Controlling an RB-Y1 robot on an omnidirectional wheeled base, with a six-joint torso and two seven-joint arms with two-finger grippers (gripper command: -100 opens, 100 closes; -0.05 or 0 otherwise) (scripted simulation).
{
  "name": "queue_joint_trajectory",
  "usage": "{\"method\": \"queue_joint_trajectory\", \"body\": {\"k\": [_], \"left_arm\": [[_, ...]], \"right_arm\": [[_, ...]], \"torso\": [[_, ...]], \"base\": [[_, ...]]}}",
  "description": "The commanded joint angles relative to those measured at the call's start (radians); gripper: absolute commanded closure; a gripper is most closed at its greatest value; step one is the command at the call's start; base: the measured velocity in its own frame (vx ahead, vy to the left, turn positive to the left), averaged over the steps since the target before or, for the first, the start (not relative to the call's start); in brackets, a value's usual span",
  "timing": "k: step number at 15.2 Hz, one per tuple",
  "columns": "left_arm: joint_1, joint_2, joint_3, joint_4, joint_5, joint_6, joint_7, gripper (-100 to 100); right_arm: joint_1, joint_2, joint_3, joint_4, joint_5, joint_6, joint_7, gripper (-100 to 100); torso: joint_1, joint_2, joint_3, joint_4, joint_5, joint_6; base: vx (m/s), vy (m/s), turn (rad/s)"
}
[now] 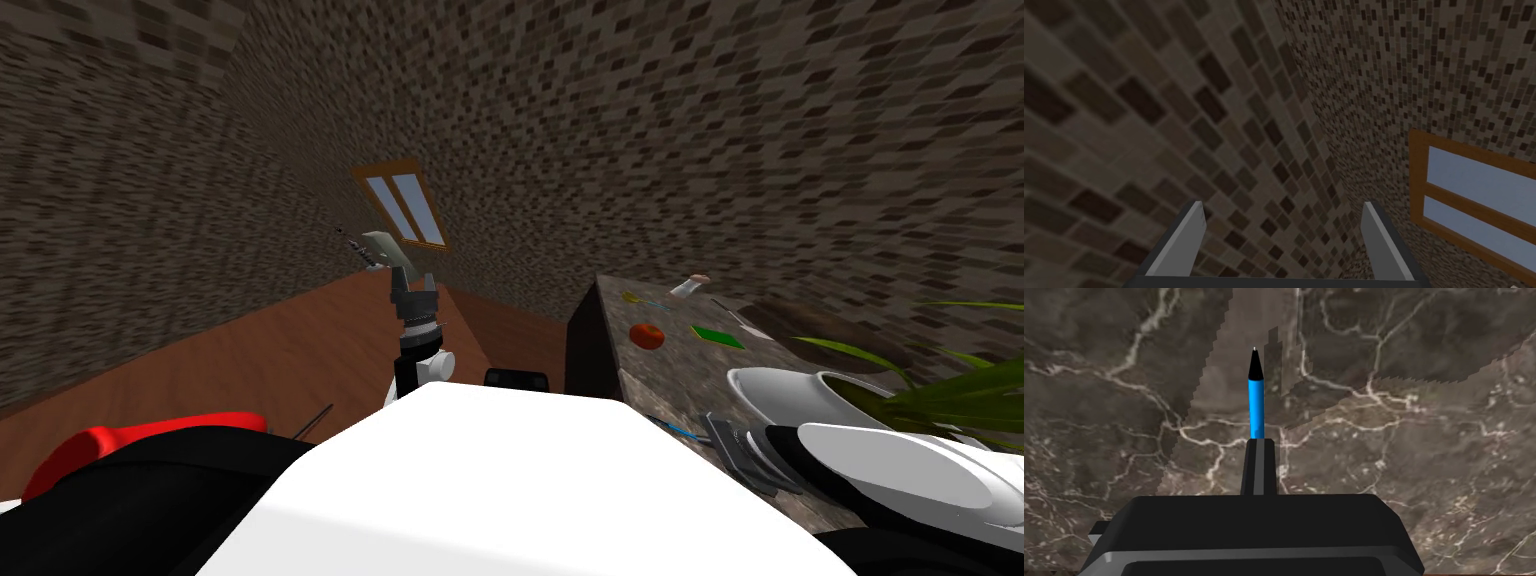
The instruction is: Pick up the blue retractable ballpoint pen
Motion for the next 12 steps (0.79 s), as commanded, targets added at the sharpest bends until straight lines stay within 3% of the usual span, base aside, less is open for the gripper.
{"method": "queue_joint_trajectory", "body": {"k": [1, 7, 10, 11, 12], "left_arm": [[0.000, 0.000, 0.000, 0.000, 0.000, 0.000, 0.000, 0], [0.000, 0.000, 0.000, 0.000, 0.000, 0.000, 0.000, 0], [0.000, 0.000, 0.000, 0.000, 0.000, 0.000, 0.000, 0], [0.000, 0.000, 0.000, 0.000, 0.000, 0.000, 0.000, 0], [0.000, 0.000, 0.000, 0.000, 0.000, 0.000, 0.000, 0]], "right_arm": [[-0.018, -0.033, -0.007, -0.008, -0.010, -0.015, -0.013, 100], [-0.083, -0.126, -0.010, -0.034, -0.035, -0.054, -0.047, 100], [-0.083, -0.127, -0.011, -0.034, -0.036, -0.055, -0.047, 100], [-0.081, -0.143, 0.001, -0.068, -0.024, -0.078, -0.035, -100], [-0.080, -0.146, 0.003, -0.075, -0.022, -0.083, -0.032, -100]], "torso": [[0.000, 0.000, 0.000, 0.000, 0.000, 0.000], [-0.001, 0.002, 0.001, 0.000, 0.000, 0.000], [-0.001, 0.002, 0.001, 0.000, 0.000, 0.000], [-0.001, 0.001, 0.001, 0.000, 0.000, 0.000], [-0.002, -0.002, -0.001, 0.000, -0.001, 0.001]], "base": [[-0.014, -0.006, -0.114], [-0.031, -0.011, -0.116], [-0.025, -0.012, -0.066], [0.076, -0.021, -0.116], [0.153, -0.024, -0.193]]}}
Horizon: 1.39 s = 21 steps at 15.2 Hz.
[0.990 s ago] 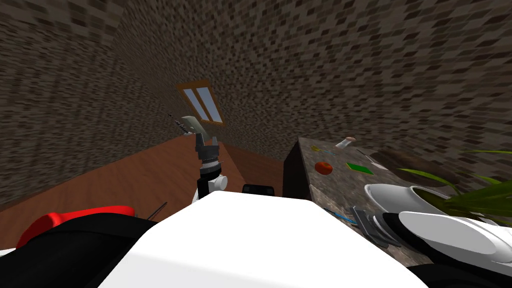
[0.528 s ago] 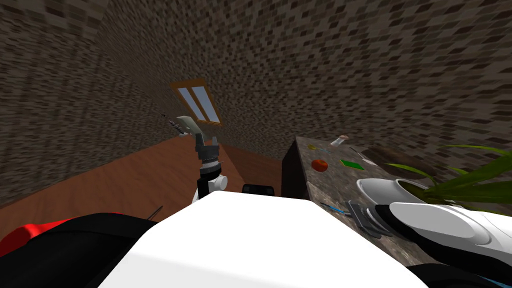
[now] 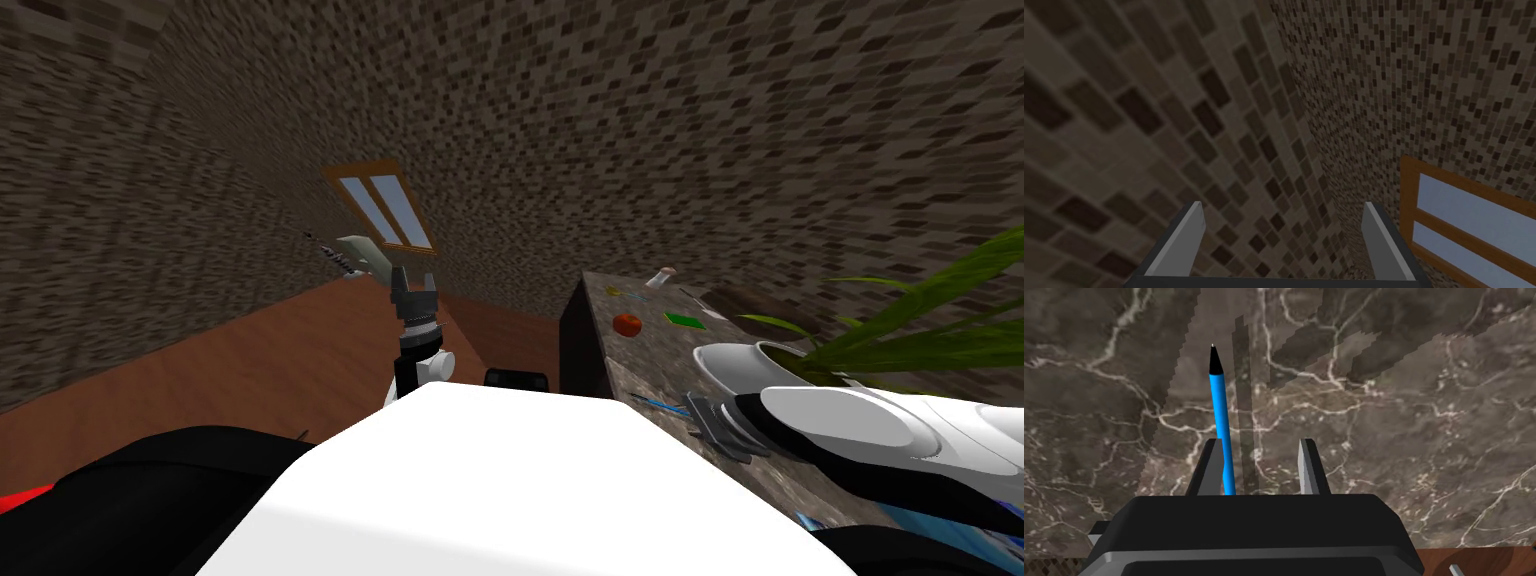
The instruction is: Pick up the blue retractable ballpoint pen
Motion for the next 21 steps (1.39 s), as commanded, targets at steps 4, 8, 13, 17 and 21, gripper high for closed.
{"method": "queue_joint_trajectory", "body": {"k": [4, 8, 13, 17, 21], "left_arm": [[0.000, 0.000, 0.000, 0.000, 0.000, 0.000, 0.000, 0], [0.000, 0.000, 0.000, 0.000, 0.000, 0.000, 0.000, 0], [0.000, 0.000, 0.000, 0.000, 0.000, 0.000, 0.000, 0], [0.000, 0.000, 0.000, 0.000, 0.000, 0.000, 0.000, 0], [0.000, 0.000, 0.000, 0.000, 0.000, 0.000, 0.000, 0]], "right_arm": [[-0.006, -0.031, 0.038, -0.078, 0.024, -0.045, 0.030, -100], [0.005, -0.044, 0.050, -0.129, 0.044, -0.080, 0.053, -100], [0.025, -0.051, 0.063, -0.197, 0.071, -0.124, 0.085, -100], [0.047, -0.043, 0.067, -0.247, 0.092, -0.154, 0.110, -100], [0.062, -0.029, 0.061, -0.258, 0.102, -0.152, 0.114, -100]], "torso": [[0.000, -0.008, -0.005, -0.002, 0.000, -0.001], [-0.001, -0.010, -0.006, -0.003, 0.000, -0.001], [-0.003, -0.010, -0.006, -0.003, -0.001, 0.000], [-0.003, -0.009, -0.006, -0.003, -0.001, -0.001], [-0.006, -0.009, -0.006, -0.003, -0.001, -0.001]], "base": [[0.204, -0.026, -0.148], [0.197, -0.027, -0.135], [0.202, -0.038, -0.180], [0.206, -0.044, -0.170], [0.179, -0.051, -0.134]]}}
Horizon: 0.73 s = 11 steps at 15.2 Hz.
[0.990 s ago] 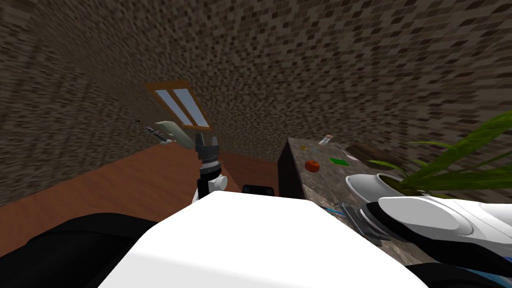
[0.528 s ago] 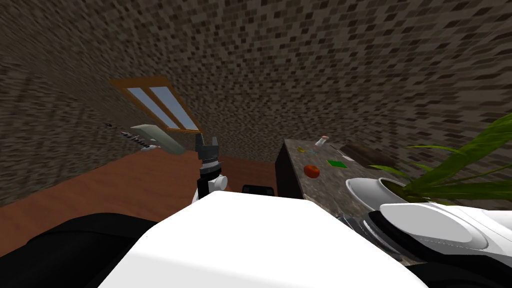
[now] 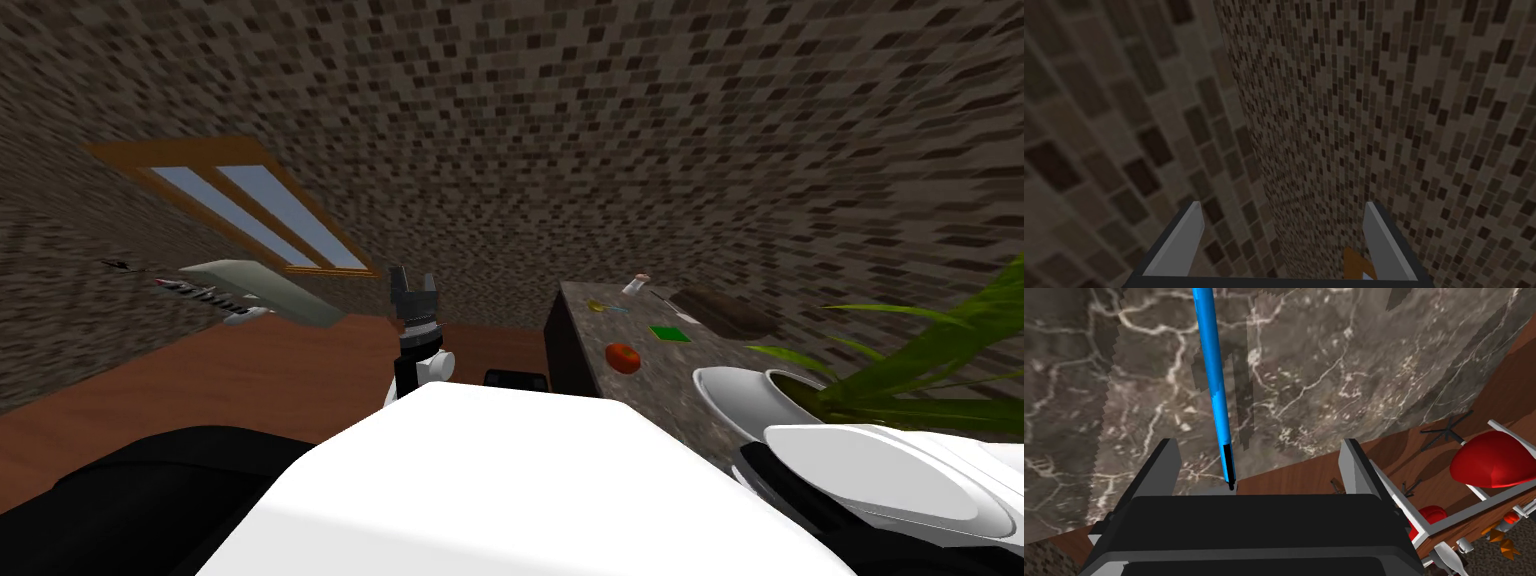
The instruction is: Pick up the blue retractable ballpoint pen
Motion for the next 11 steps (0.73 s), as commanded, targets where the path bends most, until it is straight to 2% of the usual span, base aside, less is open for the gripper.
{"method": "queue_joint_trajectory", "body": {"k": [1, 5, 9, 10, 11], "left_arm": [[0.000, 0.000, 0.000, 0.000, 0.000, 0.000, 0.000, 0], [0.000, 0.000, 0.000, 0.000, 0.000, 0.000, 0.000, 0], [-0.001, 0.000, 0.000, 0.000, 0.000, 0.000, 0.000, 0], [-0.001, 0.000, 0.000, 0.000, 0.000, 0.000, 0.000, 0], [0.000, 0.000, 0.000, 0.000, 0.000, 0.000, 0.000, 0]], "right_arm": [[0.018, 0.029, -0.007, 0.019, 0.007, -0.001, 0.009, -100], [0.053, 0.087, -0.021, 0.057, 0.020, -0.003, 0.027, -100], [0.089, 0.145, -0.034, 0.096, 0.033, -0.005, 0.045, -100], [0.092, 0.127, -0.043, 0.083, 0.035, -0.002, 0.031, -100], [0.062, 0.101, -0.024, 0.067, 0.023, -0.004, 0.031, 100]], "torso": [[0.000, 0.000, 0.000, 0.000, 0.000, 0.000], [0.006, 0.014, 0.008, 0.003, 0.002, 0.000], [0.007, 0.016, 0.010, 0.004, 0.002, 0.000], [0.007, 0.016, 0.010, 0.004, 0.002, 0.000], [0.006, 0.015, 0.009, 0.004, 0.002, 0.000]], "base": [[0.027, 0.011, 0.093], [-0.045, 0.052, 0.114], [-0.046, 0.051, 0.088], [-0.021, 0.032, 0.029], [0.008, -0.014, -0.116]]}}
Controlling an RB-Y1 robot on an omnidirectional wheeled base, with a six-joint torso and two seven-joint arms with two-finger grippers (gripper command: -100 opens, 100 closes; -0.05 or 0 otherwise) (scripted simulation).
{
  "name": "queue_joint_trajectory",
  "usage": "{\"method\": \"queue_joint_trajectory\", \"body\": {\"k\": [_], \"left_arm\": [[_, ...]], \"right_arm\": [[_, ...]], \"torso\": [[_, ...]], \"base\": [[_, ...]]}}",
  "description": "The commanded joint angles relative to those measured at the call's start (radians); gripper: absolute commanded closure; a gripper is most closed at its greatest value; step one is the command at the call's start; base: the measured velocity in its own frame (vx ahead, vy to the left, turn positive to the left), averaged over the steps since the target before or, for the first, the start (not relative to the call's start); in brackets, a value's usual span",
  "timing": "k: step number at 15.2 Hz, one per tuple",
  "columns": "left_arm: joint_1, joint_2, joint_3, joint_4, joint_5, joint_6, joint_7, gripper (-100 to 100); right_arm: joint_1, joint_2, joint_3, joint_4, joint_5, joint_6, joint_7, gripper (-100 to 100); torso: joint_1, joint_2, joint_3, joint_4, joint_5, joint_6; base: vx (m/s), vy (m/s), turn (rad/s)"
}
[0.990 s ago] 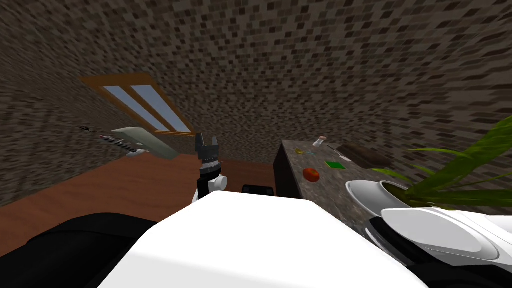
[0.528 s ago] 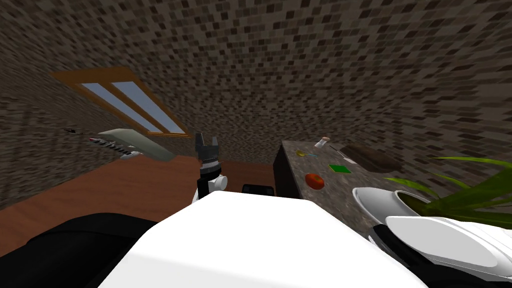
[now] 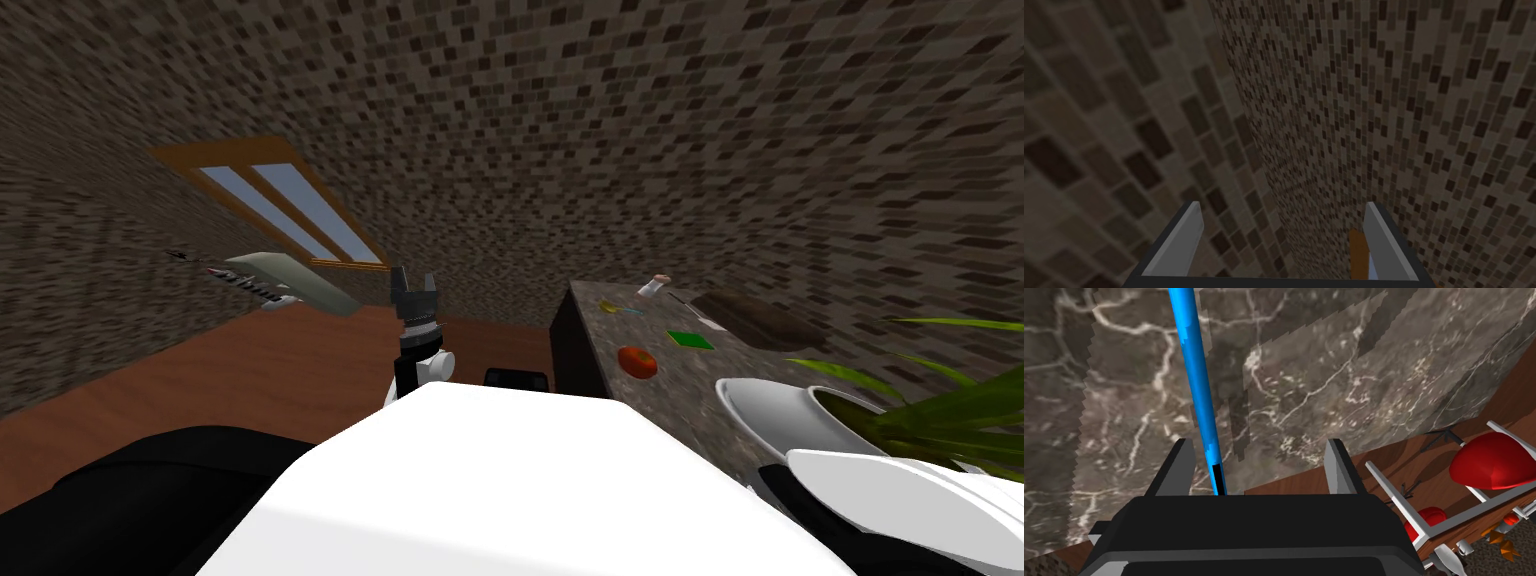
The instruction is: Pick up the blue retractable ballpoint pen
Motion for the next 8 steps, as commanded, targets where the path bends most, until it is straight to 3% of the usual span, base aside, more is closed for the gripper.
{"method": "queue_joint_trajectory", "body": {"k": [1, 7, 8], "left_arm": [[0.000, 0.000, 0.000, 0.000, 0.000, 0.000, 0.000, 0], [0.000, 0.000, 0.000, 0.000, 0.000, 0.000, 0.000, 0], [0.000, 0.000, 0.000, 0.000, 0.000, 0.000, 0.000, 0]], "right_arm": [[-0.028, -0.019, 0.021, -0.013, -0.013, -0.001, 0.003, 100], [-0.090, -0.121, 0.045, -0.080, -0.036, 0.003, -0.029, 100], [-0.077, -0.102, 0.039, -0.067, -0.031, 0.001, -0.021, 100]], "torso": [[0.000, 0.000, 0.000, 0.000, 0.000, 0.000], [-0.006, -0.005, -0.003, -0.001, -0.001, 0.000], [-0.005, -0.005, -0.003, -0.001, -0.001, 0.000]], "base": [[0.029, -0.033, -0.100], [0.046, -0.061, -0.111], [0.024, -0.025, -0.031]]}}
